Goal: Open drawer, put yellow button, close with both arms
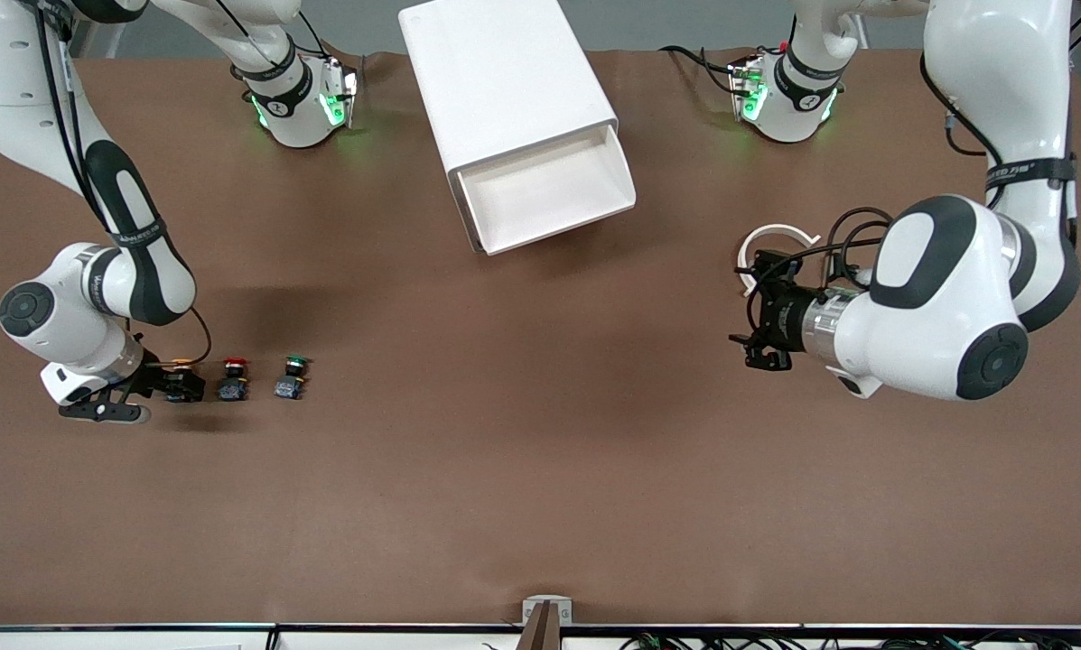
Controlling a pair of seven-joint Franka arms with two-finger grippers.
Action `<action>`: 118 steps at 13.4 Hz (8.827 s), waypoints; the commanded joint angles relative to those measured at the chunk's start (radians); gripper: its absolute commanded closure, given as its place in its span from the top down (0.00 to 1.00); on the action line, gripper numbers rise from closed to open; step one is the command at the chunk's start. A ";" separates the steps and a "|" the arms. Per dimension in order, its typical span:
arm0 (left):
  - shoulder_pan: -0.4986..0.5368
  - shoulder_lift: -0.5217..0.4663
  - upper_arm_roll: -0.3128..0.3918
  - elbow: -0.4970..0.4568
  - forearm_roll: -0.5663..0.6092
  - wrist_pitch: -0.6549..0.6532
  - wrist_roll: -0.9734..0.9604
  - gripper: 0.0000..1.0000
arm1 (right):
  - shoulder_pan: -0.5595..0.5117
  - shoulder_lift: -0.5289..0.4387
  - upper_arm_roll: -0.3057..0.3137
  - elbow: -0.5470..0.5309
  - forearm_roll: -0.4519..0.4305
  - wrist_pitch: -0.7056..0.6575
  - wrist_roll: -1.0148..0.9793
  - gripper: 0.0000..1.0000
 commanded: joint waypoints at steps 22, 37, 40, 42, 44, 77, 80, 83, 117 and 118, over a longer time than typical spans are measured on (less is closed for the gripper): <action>0.131 -0.424 -0.006 -0.328 0.286 0.049 1.441 1.00 | 0.334 -0.462 0.018 0.218 0.135 -0.933 0.728 0.00; 0.120 -0.475 -0.159 -0.690 0.269 0.402 1.449 1.00 | 1.042 -0.364 0.018 0.303 0.045 -0.726 1.796 0.00; 0.120 -0.445 -0.159 -0.692 0.251 0.403 1.446 1.00 | 1.098 -0.275 0.017 0.384 0.043 -0.726 1.881 0.00; 0.119 -0.436 -0.161 -0.690 0.248 0.403 1.446 1.00 | 1.132 -0.232 0.017 0.418 0.043 -0.726 1.925 0.00; 0.117 -0.433 -0.162 -0.693 0.248 0.403 1.446 1.00 | 1.163 -0.212 0.017 0.423 0.034 -0.726 1.968 0.00; 0.051 -0.350 -0.463 -0.773 0.248 0.677 1.003 1.00 | 0.734 -0.327 0.007 0.567 0.022 -1.089 0.922 1.00; -0.007 -0.323 -0.463 -0.767 0.248 0.709 0.923 1.00 | 0.613 -0.352 0.007 0.567 0.022 -1.146 0.705 1.00; -0.053 -0.321 -0.464 -0.772 0.248 0.700 0.868 1.00 | 0.472 -0.353 0.007 0.595 0.023 -1.189 0.468 1.00; 0.394 -0.349 -0.569 -0.505 0.479 0.501 0.887 1.00 | 0.149 -0.520 0.013 0.646 -0.027 -1.387 0.007 1.00; 0.437 -0.356 -0.569 -0.462 0.479 0.455 0.941 1.00 | 0.146 -0.540 0.010 0.612 -0.026 -1.373 0.007 1.00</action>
